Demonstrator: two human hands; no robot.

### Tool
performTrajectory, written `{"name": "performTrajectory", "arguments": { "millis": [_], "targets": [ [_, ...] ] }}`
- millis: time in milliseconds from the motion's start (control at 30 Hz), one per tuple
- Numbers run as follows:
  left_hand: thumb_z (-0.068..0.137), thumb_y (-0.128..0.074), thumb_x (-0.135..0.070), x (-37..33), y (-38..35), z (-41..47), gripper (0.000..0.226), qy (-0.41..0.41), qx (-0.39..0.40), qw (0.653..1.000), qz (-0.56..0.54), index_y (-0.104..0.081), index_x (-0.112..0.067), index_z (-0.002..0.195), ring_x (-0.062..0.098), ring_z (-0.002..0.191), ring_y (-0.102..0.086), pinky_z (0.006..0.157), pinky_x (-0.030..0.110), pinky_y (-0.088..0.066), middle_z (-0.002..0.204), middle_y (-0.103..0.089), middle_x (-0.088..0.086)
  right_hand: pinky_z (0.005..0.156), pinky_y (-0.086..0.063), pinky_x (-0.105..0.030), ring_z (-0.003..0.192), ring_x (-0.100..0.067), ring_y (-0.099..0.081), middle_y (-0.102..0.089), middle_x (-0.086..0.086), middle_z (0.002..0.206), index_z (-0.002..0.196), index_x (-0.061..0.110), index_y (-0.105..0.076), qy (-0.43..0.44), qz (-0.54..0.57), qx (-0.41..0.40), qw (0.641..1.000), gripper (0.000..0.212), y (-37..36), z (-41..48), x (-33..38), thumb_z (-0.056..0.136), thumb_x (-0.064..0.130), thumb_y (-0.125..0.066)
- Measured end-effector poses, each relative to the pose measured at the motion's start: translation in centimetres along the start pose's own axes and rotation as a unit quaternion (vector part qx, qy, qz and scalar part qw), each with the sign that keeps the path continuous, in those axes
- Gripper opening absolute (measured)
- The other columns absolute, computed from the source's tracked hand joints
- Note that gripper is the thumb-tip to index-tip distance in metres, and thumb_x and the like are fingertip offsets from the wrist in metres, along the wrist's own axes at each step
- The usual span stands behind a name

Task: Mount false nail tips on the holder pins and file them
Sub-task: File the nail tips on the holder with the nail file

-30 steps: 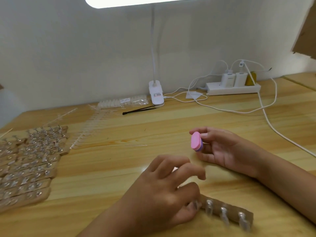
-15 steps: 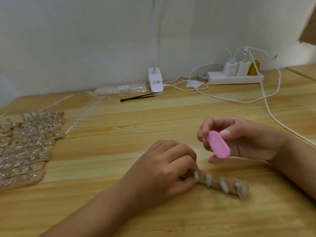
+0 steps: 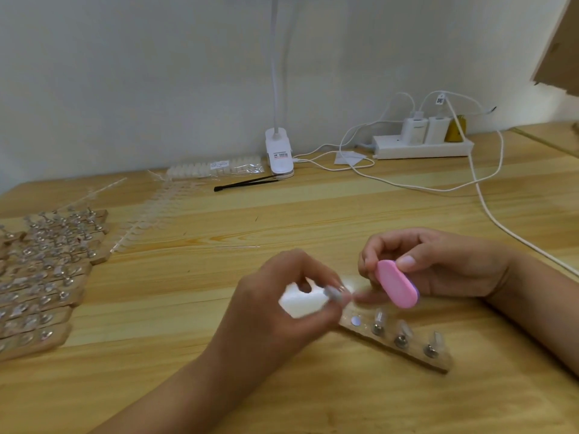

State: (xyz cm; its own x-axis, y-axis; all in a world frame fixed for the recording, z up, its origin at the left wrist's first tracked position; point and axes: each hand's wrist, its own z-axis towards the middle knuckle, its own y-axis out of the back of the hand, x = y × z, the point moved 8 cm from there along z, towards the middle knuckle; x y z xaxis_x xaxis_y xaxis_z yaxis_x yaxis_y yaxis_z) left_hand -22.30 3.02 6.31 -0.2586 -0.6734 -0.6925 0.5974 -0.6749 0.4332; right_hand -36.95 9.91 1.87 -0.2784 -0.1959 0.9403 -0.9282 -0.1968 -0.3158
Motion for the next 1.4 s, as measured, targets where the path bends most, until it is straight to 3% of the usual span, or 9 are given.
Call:
{"name": "performTrajectory", "arguments": {
  "millis": [100, 200, 267, 367, 433, 767, 967, 1100, 1400],
  "targets": [
    [0.076, -0.081, -0.038, 3.1, 0.9, 0.1, 0.02, 0.168, -0.031, 0.978, -0.123, -0.07, -0.032, 0.091, 0.012, 0.082, -0.067, 0.077, 0.021, -0.053, 0.083, -0.07, -0.006, 0.099, -0.05, -0.05, 0.082, -0.015, -0.06, -0.06, -0.007, 0.095, 0.103, 0.004, -0.069, 0.022, 0.046, 0.029, 0.998, 0.028, -1.1, 0.4, 0.1, 0.078, 0.012, -0.077],
    [0.067, -0.079, -0.044, 4.7, 1.1, 0.2, 0.025, 0.247, -0.065, 0.948, -0.192, -0.077, -0.026, 0.085, 0.003, 0.078, -0.067, 0.071, 0.01, -0.048, 0.076, -0.071, -0.006, 0.106, -0.038, -0.062, 0.085, -0.016, -0.06, -0.059, -0.007, 0.097, 0.108, 0.003, -0.065, 0.031, 0.047, 0.071, 0.996, 0.028, -2.6, 0.8, -0.4, 0.084, 0.014, -0.074],
    [0.064, -0.076, -0.044, 5.3, 1.0, 0.2, 0.028, 0.274, -0.07, 0.934, -0.219, -0.079, -0.024, 0.085, -0.001, 0.082, -0.068, 0.071, 0.006, -0.046, 0.08, -0.074, -0.006, 0.099, -0.048, -0.054, 0.087, -0.017, -0.063, -0.062, -0.008, 0.098, 0.108, 0.005, -0.068, 0.044, 0.048, 0.011, 0.998, 0.032, -2.0, 1.4, -0.1, 0.08, 0.017, -0.078],
    [0.067, -0.075, -0.04, 5.3, 0.6, 0.4, 0.022, 0.273, -0.041, 0.932, -0.235, -0.08, -0.027, 0.084, -0.002, 0.101, -0.067, 0.078, 0.006, -0.046, 0.097, -0.077, -0.006, 0.078, -0.059, -0.031, 0.082, -0.017, -0.067, -0.067, -0.009, 0.095, 0.105, 0.013, -0.074, 0.084, 0.085, -0.155, 0.981, 0.03, 0.6, 1.4, 0.8, 0.076, 0.018, -0.079],
    [0.072, -0.073, -0.035, 5.3, 0.6, 0.3, 0.017, 0.267, -0.034, 0.935, -0.23, -0.079, -0.025, 0.084, -0.001, 0.103, -0.067, 0.079, 0.005, -0.046, 0.094, -0.077, -0.004, 0.074, -0.059, -0.026, 0.082, -0.015, -0.067, -0.068, -0.009, 0.094, 0.105, 0.016, -0.075, 0.107, 0.089, -0.194, 0.971, 0.027, 1.1, 1.3, 1.1, 0.078, 0.018, -0.075],
    [0.08, -0.077, -0.033, 5.3, -0.2, 0.1, 0.015, 0.273, 0.004, 0.939, -0.207, -0.07, -0.02, 0.083, 0.009, 0.083, -0.071, 0.078, 0.015, -0.049, 0.084, -0.077, 0.002, 0.077, -0.059, -0.025, 0.094, -0.021, -0.071, -0.071, -0.018, 0.11, 0.097, 0.016, -0.076, 0.083, -0.014, -0.205, 0.975, 0.024, -1.1, 2.2, 0.0, 0.074, 0.024, -0.079],
    [0.091, -0.068, -0.025, 4.8, -0.6, -0.1, 0.014, 0.242, 0.04, 0.959, -0.14, -0.064, -0.024, 0.078, 0.006, 0.093, -0.07, 0.086, 0.024, -0.047, 0.082, -0.076, -0.003, 0.07, -0.058, -0.022, 0.083, -0.018, -0.072, -0.071, -0.013, 0.09, 0.09, 0.014, -0.077, 0.097, 0.008, -0.235, 0.967, 0.02, -0.8, 1.9, 0.5, 0.071, 0.021, -0.075],
    [0.086, -0.06, -0.038, 4.5, -0.8, -0.2, 0.009, 0.225, 0.055, 0.967, -0.106, -0.06, -0.029, 0.083, 0.03, 0.094, -0.066, 0.086, 0.042, -0.048, 0.081, -0.074, -0.005, 0.068, -0.058, -0.022, 0.083, -0.018, -0.072, -0.071, -0.014, 0.092, 0.09, 0.013, -0.076, 0.079, -0.006, -0.223, 0.972, 0.017, -1.1, 2.0, 0.3, 0.074, 0.018, -0.074],
    [0.095, -0.059, -0.037, 3.9, -0.9, 0.1, 0.012, 0.181, 0.055, 0.978, -0.09, -0.054, -0.034, 0.084, 0.033, 0.069, -0.054, 0.059, 0.022, -0.041, 0.076, -0.072, -0.009, 0.067, -0.057, -0.021, 0.082, -0.017, -0.071, -0.071, -0.014, 0.09, 0.089, 0.014, -0.076, 0.082, 0.01, -0.23, 0.97, 0.015, -0.7, 2.0, 0.2, 0.075, 0.017, -0.075]
  ]
}}
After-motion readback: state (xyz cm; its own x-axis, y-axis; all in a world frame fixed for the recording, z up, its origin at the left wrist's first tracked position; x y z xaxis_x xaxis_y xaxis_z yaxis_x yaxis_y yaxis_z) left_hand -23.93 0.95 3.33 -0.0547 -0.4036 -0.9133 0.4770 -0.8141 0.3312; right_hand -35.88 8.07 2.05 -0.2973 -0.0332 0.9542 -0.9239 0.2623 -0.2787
